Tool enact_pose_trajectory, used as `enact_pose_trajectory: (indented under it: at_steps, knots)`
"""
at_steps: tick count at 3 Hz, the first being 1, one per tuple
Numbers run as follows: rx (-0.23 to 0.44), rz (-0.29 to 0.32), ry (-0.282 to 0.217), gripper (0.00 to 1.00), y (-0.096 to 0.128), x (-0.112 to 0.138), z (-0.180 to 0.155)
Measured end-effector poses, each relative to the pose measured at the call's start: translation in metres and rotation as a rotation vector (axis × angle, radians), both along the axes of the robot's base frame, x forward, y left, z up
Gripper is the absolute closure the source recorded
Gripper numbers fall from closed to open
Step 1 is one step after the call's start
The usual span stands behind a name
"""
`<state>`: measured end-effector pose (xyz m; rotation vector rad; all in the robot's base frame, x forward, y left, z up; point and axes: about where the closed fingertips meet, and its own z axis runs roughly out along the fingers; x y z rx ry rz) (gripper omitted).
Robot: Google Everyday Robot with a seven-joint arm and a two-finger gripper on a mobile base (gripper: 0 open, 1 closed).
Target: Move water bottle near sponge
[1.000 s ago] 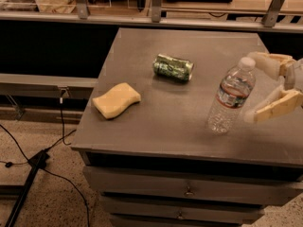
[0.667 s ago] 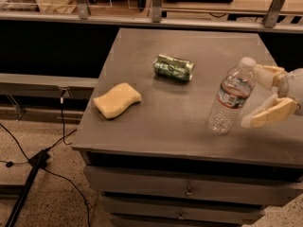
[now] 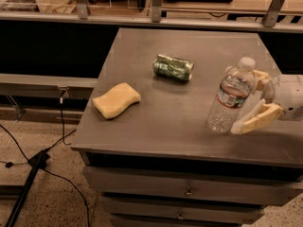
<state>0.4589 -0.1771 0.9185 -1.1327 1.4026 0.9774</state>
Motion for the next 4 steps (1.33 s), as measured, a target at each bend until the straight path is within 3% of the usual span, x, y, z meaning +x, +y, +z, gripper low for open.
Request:
enact_pose_trajectory:
  at_steps: [1,4]
  knots:
    - [-0.001,0.008,-0.012,0.18,0.003,0.000,0.001]
    - [0.006,0.032,-0.006,0.87,0.019,0.001,0.011]
